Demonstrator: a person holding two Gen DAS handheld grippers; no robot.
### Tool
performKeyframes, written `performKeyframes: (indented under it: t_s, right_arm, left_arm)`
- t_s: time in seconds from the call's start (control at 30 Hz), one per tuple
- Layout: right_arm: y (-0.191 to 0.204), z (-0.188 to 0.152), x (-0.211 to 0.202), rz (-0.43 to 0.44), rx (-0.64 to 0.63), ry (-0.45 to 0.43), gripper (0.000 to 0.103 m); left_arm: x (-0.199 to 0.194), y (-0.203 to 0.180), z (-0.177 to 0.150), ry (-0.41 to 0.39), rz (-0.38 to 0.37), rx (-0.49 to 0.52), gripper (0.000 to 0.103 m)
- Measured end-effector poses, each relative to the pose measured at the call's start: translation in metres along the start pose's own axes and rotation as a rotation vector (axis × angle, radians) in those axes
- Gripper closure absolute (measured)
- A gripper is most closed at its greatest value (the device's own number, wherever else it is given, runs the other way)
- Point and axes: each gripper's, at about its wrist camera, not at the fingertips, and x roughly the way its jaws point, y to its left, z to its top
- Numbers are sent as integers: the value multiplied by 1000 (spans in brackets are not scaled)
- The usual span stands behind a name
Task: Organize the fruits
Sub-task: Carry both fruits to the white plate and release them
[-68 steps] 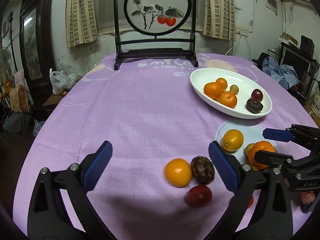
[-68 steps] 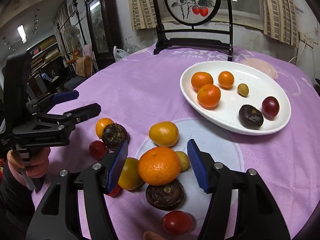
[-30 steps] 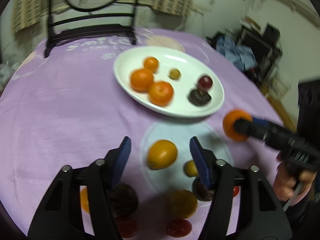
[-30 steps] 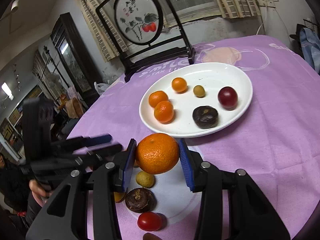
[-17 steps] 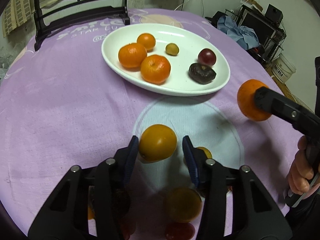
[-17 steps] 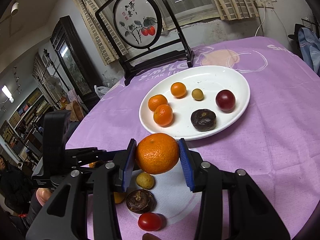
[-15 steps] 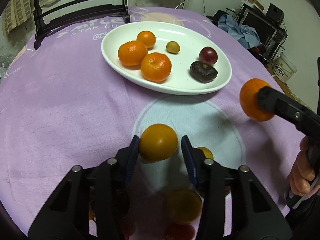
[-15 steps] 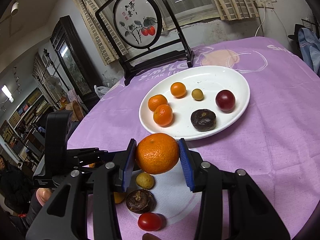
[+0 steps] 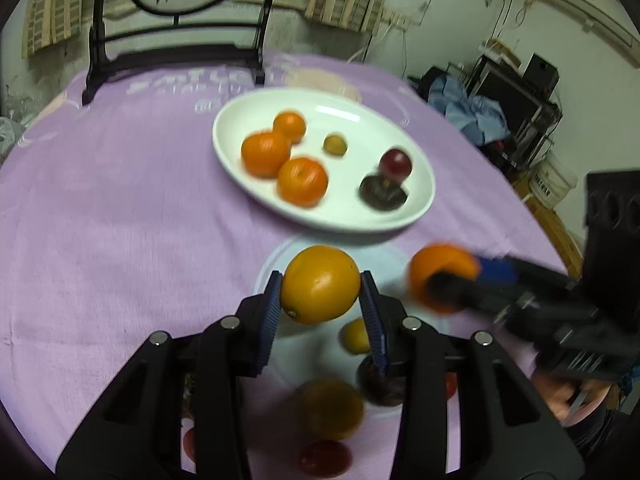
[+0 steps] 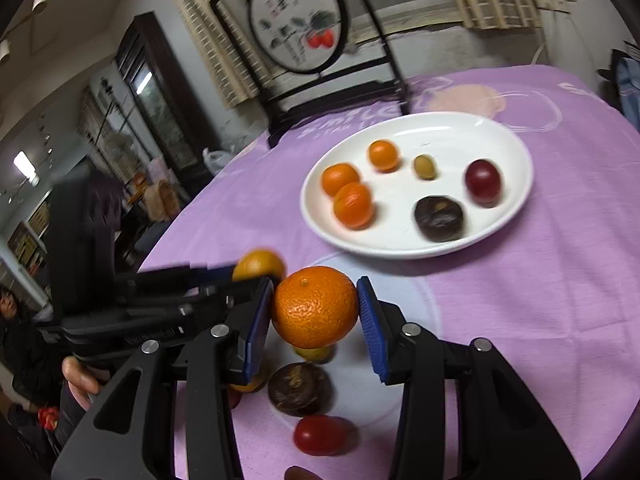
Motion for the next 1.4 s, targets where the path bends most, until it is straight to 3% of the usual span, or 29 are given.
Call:
performKeyframes:
  t_s: [0.1,0.23,0.33,0.47,0.57,0.77,0.83,1.1,1.3,1.4]
  right_arm:
    - [-5,12,-5,-39,0,-81,60]
    - [-30,36,-5,-208,-10,-230,60]
    - [-55,50,4,-250,31,-237,60]
    - [-69,58,18,-311,-3,-211,60]
    - [-73,62,25,-298,2,-195,60]
    - [-70,63,29,-297,-8,-172,59]
    - [-68,64,25,-290,-13,-187,57]
    - [-58,58,10,-256,-24,-206,53]
    - [-41,38,-4,-184,-29,-160,51]
    - [-30,19,-4,-124,-49,-84,49]
  left_arm:
    - [-3,-8,22,-46,25,-3,63]
    - [8,-21,60,-77,68,9,63]
    - [31,-30,84,-62,112,18,63]
    - [71,-31,101,11,147,-1,63]
    - [92,-30,101,54,175,0,63]
    - [94,-30,101,45,193,9,61]
    - [87,-29,101,23,214,7,48]
    - [32,-28,90,-95,204,-9,26]
    - [-17,-5,44,-200,218,-27,13]
    - [-36,31,10,-186,215,-103,13]
